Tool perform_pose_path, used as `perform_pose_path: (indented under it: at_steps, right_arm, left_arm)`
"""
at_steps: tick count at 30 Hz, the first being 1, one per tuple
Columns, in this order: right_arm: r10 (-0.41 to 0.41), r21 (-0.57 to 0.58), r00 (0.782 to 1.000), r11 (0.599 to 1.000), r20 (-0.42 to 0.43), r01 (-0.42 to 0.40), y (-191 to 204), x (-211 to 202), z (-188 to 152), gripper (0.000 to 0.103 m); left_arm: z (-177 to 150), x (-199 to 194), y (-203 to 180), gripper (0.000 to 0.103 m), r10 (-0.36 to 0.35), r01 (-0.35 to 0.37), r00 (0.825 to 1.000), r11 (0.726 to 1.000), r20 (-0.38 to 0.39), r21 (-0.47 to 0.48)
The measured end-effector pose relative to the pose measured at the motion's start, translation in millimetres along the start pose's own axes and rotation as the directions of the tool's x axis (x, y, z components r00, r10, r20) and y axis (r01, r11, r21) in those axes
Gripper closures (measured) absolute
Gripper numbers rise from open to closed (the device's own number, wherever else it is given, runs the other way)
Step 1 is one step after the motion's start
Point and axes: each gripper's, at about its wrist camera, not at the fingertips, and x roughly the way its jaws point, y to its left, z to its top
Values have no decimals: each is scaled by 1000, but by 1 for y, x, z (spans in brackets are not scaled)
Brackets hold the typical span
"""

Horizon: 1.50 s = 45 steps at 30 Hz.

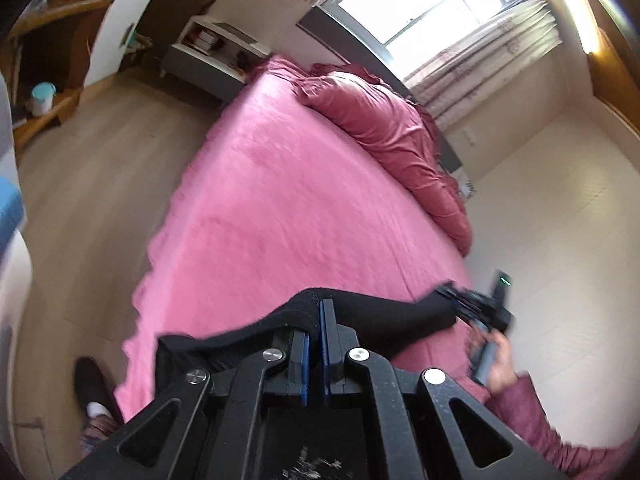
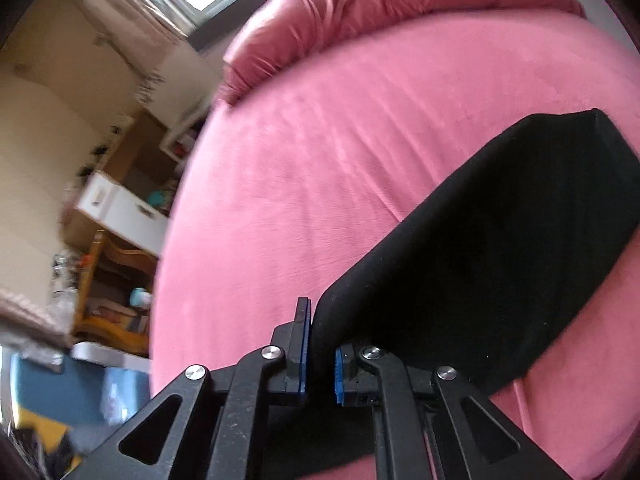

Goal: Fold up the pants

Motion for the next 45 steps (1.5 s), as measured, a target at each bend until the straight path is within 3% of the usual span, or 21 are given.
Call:
perform_pose_path:
  at_steps: [4, 9, 15, 24, 32, 35, 37, 41, 42, 45]
  right_arm:
    - [103, -50, 994, 994, 48, -101, 0, -56, -33, 94]
    - [166, -112, 985, 981, 40, -161, -10, -112, -97, 94]
    - [138, -149, 989, 978, -45, -143, -28, -142, -185, 94]
    - [67, -132, 982, 987, -176, -91, -60, -123, -271, 95]
    - [13, -122, 979, 992, -202, -38, -78, -114, -291, 95]
    - [5, -115, 980, 993, -198, -28, -79, -116, -289, 95]
    - [-23, -120, 977, 993, -210, -2, -80, -109, -294, 96]
    - [-9, -59, 973, 998, -231, -4, -96, -97, -302, 95]
    - [1, -44, 974, 999, -227, -12, -99, -99, -302, 94]
    - [21, -23, 972, 999, -235, -27, -103, -105, -298, 74]
  left_arm:
    - [6, -10, -1, 99, 16, -16, 1000, 1000, 0, 23]
    - [-18, -24, -3, 99, 20, -19, 1000, 998, -16, 55]
    - [-76, -39, 21, 99, 42, -41, 996, 999, -84, 21]
    - [-152, -25, 72, 99, 131, -148, 973, 986, -190, -79]
    - [-170, -19, 83, 99, 177, -203, 952, 976, -251, -78]
    - [-176, -14, 80, 99, 234, -255, 928, 966, -291, -38]
    - [-180, -12, 86, 96, 238, -270, 917, 961, -320, -58]
    - [-177, -20, 84, 88, 266, -296, 917, 954, -298, -58]
    - [-174, -23, 81, 80, 290, -317, 910, 947, -296, -46]
    - [-165, -37, 62, 78, 390, -394, 884, 918, -258, 39]
